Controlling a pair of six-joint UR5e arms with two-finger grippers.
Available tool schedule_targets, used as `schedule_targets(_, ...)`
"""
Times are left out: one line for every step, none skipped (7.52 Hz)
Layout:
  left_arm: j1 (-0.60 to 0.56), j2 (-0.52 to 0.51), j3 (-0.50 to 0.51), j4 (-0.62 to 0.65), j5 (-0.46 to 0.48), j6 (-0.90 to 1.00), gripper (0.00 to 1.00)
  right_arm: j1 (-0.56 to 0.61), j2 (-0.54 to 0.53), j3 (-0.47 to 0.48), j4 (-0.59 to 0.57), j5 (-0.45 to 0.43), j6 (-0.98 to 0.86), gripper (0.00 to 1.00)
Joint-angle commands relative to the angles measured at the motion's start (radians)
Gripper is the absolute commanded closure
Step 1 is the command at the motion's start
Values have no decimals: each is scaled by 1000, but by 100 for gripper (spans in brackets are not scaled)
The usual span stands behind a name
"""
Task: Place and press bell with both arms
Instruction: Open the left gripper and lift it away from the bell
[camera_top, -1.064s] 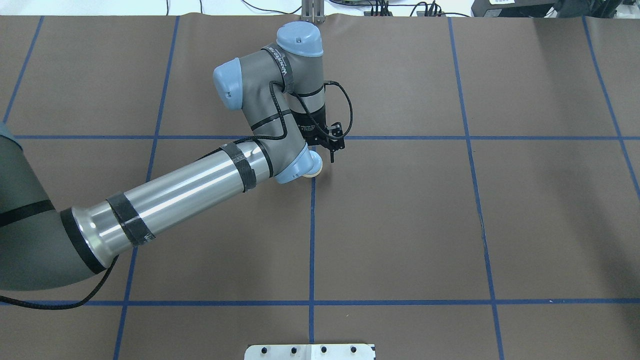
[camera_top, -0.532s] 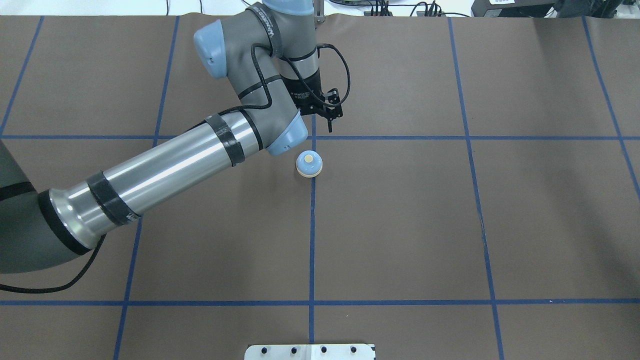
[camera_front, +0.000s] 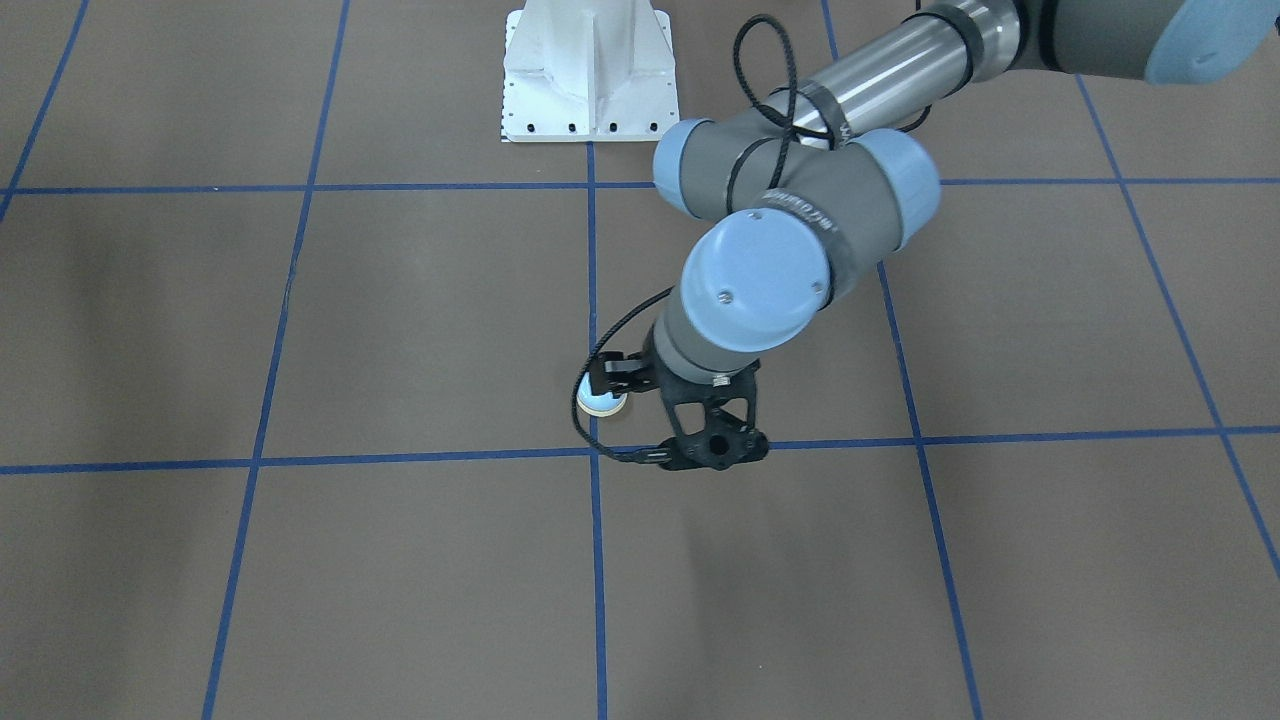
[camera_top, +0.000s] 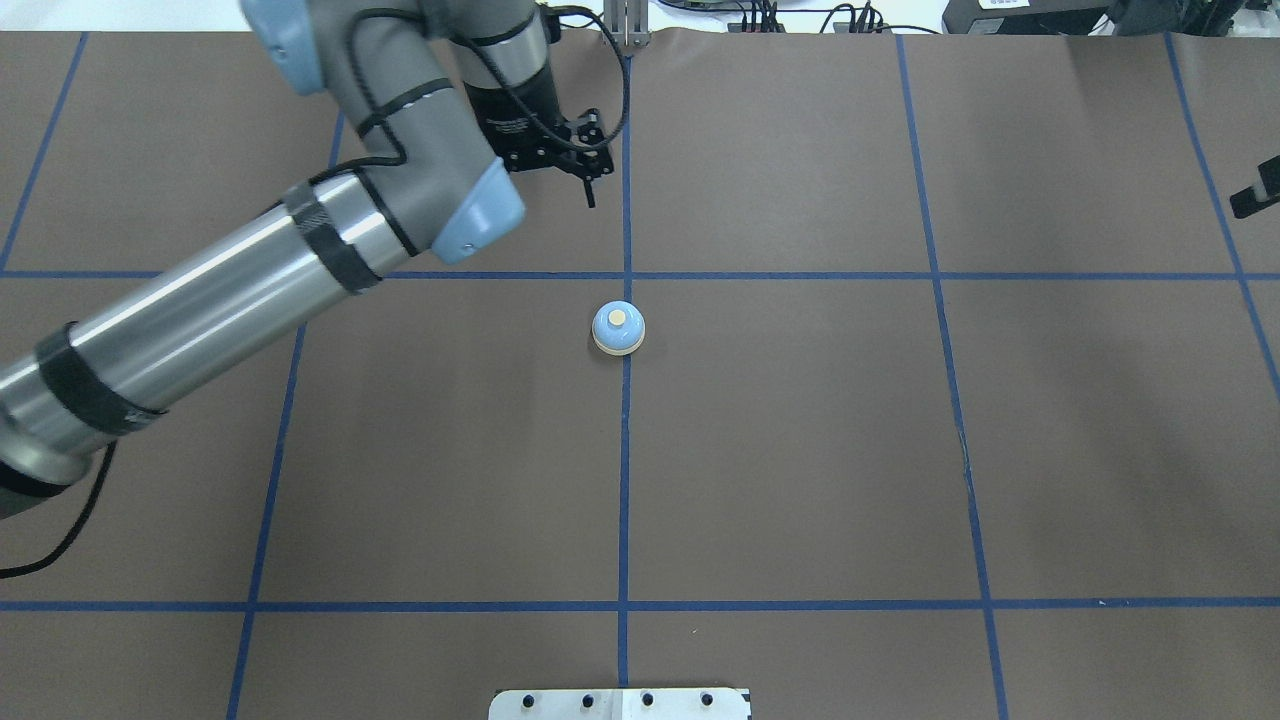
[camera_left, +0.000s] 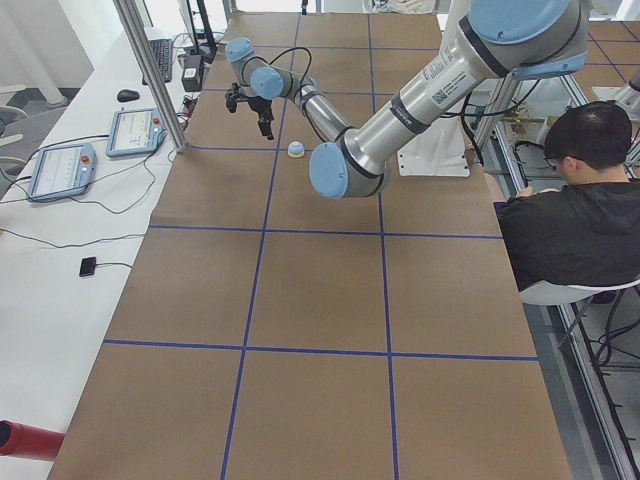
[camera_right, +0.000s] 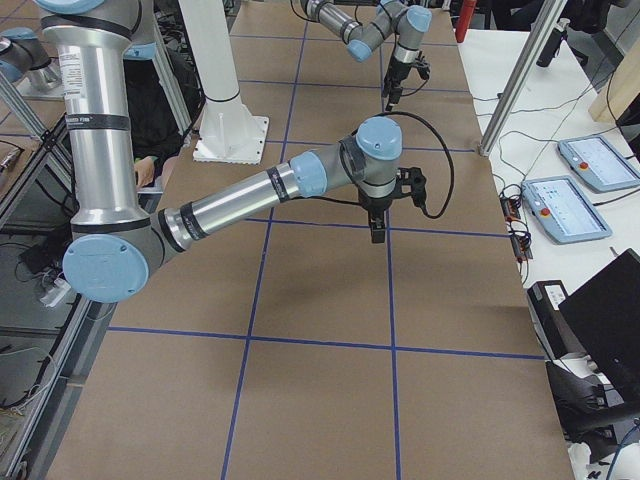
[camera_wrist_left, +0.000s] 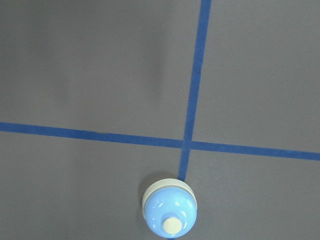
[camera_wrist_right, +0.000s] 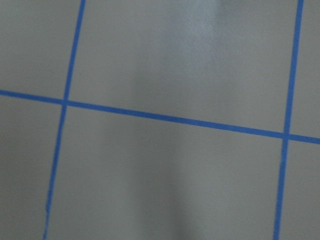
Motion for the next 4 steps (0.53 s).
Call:
schedule_targets(-85,233,-214,6,42,169,0,-156,132,-6,21,-94,174,0)
schedule_targets(-134,332,-266,6,42,295,0,-240,204,-12,17,-125,257,0)
schedule_targets(-195,433,-308,6,44,436,0,-327,262,-14,17,-180,371,0)
schedule_targets(-257,516,-337,6,42,581,0,-401,336,-32,12,-255,475,0)
